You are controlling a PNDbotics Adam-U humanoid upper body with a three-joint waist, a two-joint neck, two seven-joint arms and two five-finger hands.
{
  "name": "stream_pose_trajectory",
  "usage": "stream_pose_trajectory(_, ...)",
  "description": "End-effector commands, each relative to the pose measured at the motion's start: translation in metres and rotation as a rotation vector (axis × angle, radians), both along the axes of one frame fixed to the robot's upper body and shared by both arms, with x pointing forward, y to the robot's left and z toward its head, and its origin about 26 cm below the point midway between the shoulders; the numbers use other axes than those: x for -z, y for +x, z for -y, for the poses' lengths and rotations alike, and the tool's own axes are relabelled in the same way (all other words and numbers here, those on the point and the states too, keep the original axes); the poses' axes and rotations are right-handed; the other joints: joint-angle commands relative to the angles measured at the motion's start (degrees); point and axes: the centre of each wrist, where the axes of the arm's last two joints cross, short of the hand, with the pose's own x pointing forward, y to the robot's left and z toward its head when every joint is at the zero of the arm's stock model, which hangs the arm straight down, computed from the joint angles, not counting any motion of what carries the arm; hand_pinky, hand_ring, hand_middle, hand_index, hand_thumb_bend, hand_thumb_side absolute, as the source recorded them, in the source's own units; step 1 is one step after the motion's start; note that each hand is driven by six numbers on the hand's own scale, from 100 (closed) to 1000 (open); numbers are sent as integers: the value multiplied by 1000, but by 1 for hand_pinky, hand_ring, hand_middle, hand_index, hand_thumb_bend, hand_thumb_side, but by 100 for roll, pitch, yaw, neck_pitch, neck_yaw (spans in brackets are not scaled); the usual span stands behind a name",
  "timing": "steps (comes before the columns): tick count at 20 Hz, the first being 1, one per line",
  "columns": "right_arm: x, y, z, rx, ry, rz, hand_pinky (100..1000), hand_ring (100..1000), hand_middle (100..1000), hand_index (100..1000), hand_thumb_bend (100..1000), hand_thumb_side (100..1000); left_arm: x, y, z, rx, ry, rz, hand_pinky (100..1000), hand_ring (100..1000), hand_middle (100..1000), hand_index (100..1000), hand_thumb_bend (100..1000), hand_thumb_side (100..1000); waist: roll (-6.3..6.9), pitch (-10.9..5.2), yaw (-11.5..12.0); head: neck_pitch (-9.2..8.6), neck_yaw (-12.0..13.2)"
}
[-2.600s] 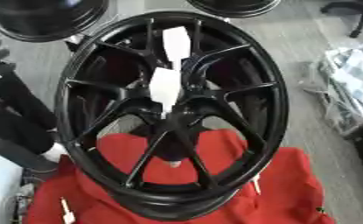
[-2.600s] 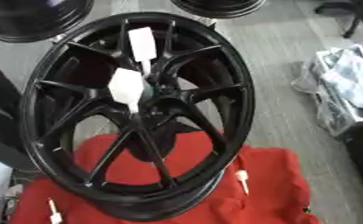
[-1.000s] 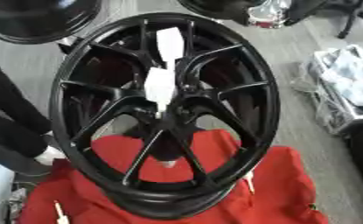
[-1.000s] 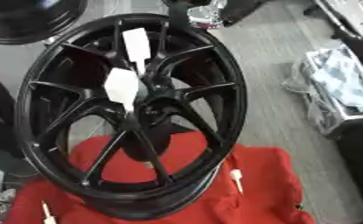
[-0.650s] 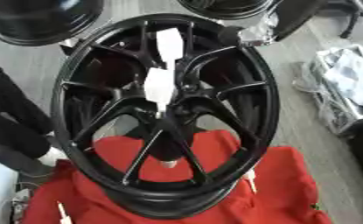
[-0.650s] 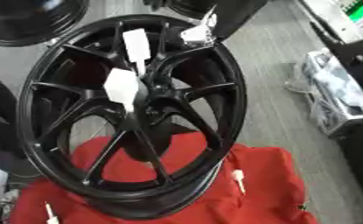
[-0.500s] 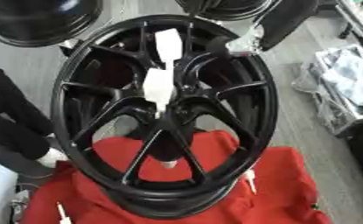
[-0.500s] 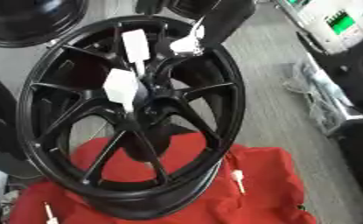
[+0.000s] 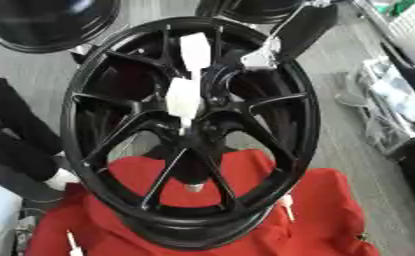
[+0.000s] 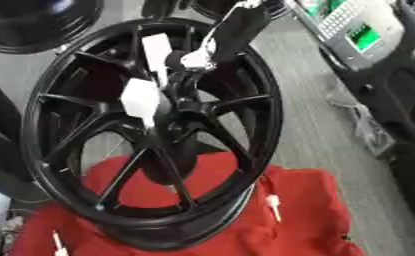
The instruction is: Pull the pin out of the wheel hub.
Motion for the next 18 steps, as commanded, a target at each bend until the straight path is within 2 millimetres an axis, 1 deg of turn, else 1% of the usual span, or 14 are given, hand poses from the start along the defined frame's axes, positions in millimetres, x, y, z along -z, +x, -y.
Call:
stream_pose_trajectory(1,-8,2,-1,12,0,51,863,849,763,851,330,297,-11,-1,-5,-3,21,23,760,787,723,793,100,786,14,-72,28,-8,-51)
stream_pose_trajectory(9,-10,15,-6,23,-38,83,864,847,765,851,347,286,-10,-1,-8,-15,21,19,760,787,723,793,100,789,5,-27,106,-8,-142)
stream_pose_trajectory(18,1,36,-2,82,-60,88,861,841,757,841,334,267,-9,-1,-7,-16,23,11,760,787,723,792,100,792,21,32,172,-8,-225)
